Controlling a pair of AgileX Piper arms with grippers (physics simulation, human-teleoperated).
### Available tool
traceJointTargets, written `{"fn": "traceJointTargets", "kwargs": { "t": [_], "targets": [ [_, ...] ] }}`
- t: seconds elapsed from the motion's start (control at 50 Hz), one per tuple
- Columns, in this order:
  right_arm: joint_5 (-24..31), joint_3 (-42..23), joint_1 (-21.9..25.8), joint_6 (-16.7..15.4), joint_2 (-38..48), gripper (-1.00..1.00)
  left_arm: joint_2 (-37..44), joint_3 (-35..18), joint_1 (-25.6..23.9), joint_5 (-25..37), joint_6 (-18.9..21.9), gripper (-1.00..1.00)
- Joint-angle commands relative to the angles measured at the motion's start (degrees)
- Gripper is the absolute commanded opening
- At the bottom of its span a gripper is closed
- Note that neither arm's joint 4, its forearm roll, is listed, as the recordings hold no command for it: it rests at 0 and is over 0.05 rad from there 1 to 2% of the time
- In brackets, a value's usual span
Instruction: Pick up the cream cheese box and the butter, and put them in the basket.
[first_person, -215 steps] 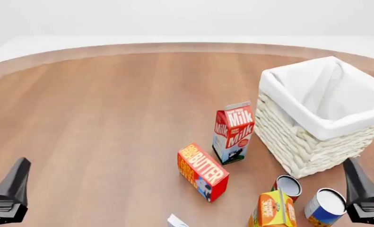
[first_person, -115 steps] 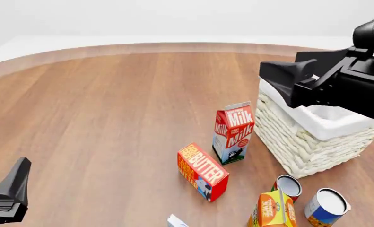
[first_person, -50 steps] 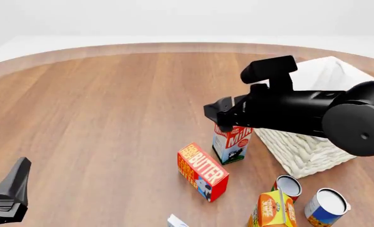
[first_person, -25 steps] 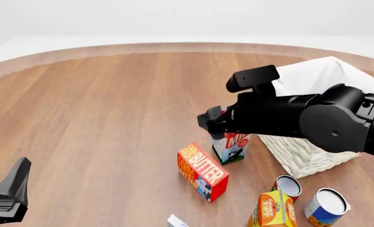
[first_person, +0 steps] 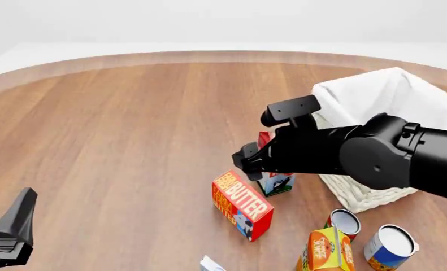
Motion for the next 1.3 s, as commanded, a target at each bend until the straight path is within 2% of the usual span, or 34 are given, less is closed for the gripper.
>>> {"fn": "traceJointTargets", "kwargs": {
  "t": [0.02,0.14,0.32,0.34,0.36,0.6,0.82,0.84,1.3],
  "targets": [
    [-1.4,1.2,0.8,1.2,1.5,1.0,0.0,0.0,0.0,0.0,0.0,1.0],
    [-2.3,2.5,0.0,0.0,3.1,1.0,0.0,0.0,0.0,0.0,0.0,1.0],
    [-3.4,3.3,0.3,1.1,4.5,1.0,0.0,0.0,0.0,0.0,0.0,1.0],
    [-3.0,2.9,-0.8,-1.9,6.0,1.0,0.0,0.0,0.0,0.0,0.0,1.0],
    [-3.2,2.9,0.0,0.2,5.6,1.0,0.0,0.0,0.0,0.0,0.0,1.0],
    [-4.0,3.6,0.6,0.5,6.9,1.0,0.0,0.0,0.0,0.0,0.0,1.0],
    [-6.1,5.9,1.4,2.3,7.7,1.0,0.0,0.0,0.0,0.0,0.0,1.0],
    [-6.8,6.7,2.3,3.7,8.0,1.0,0.0,0.0,0.0,0.0,0.0,1.0],
    [-7.0,7.9,2.3,3.9,8.9,1.0,0.0,0.0,0.0,0.0,0.0,1.0]
  ]
}}
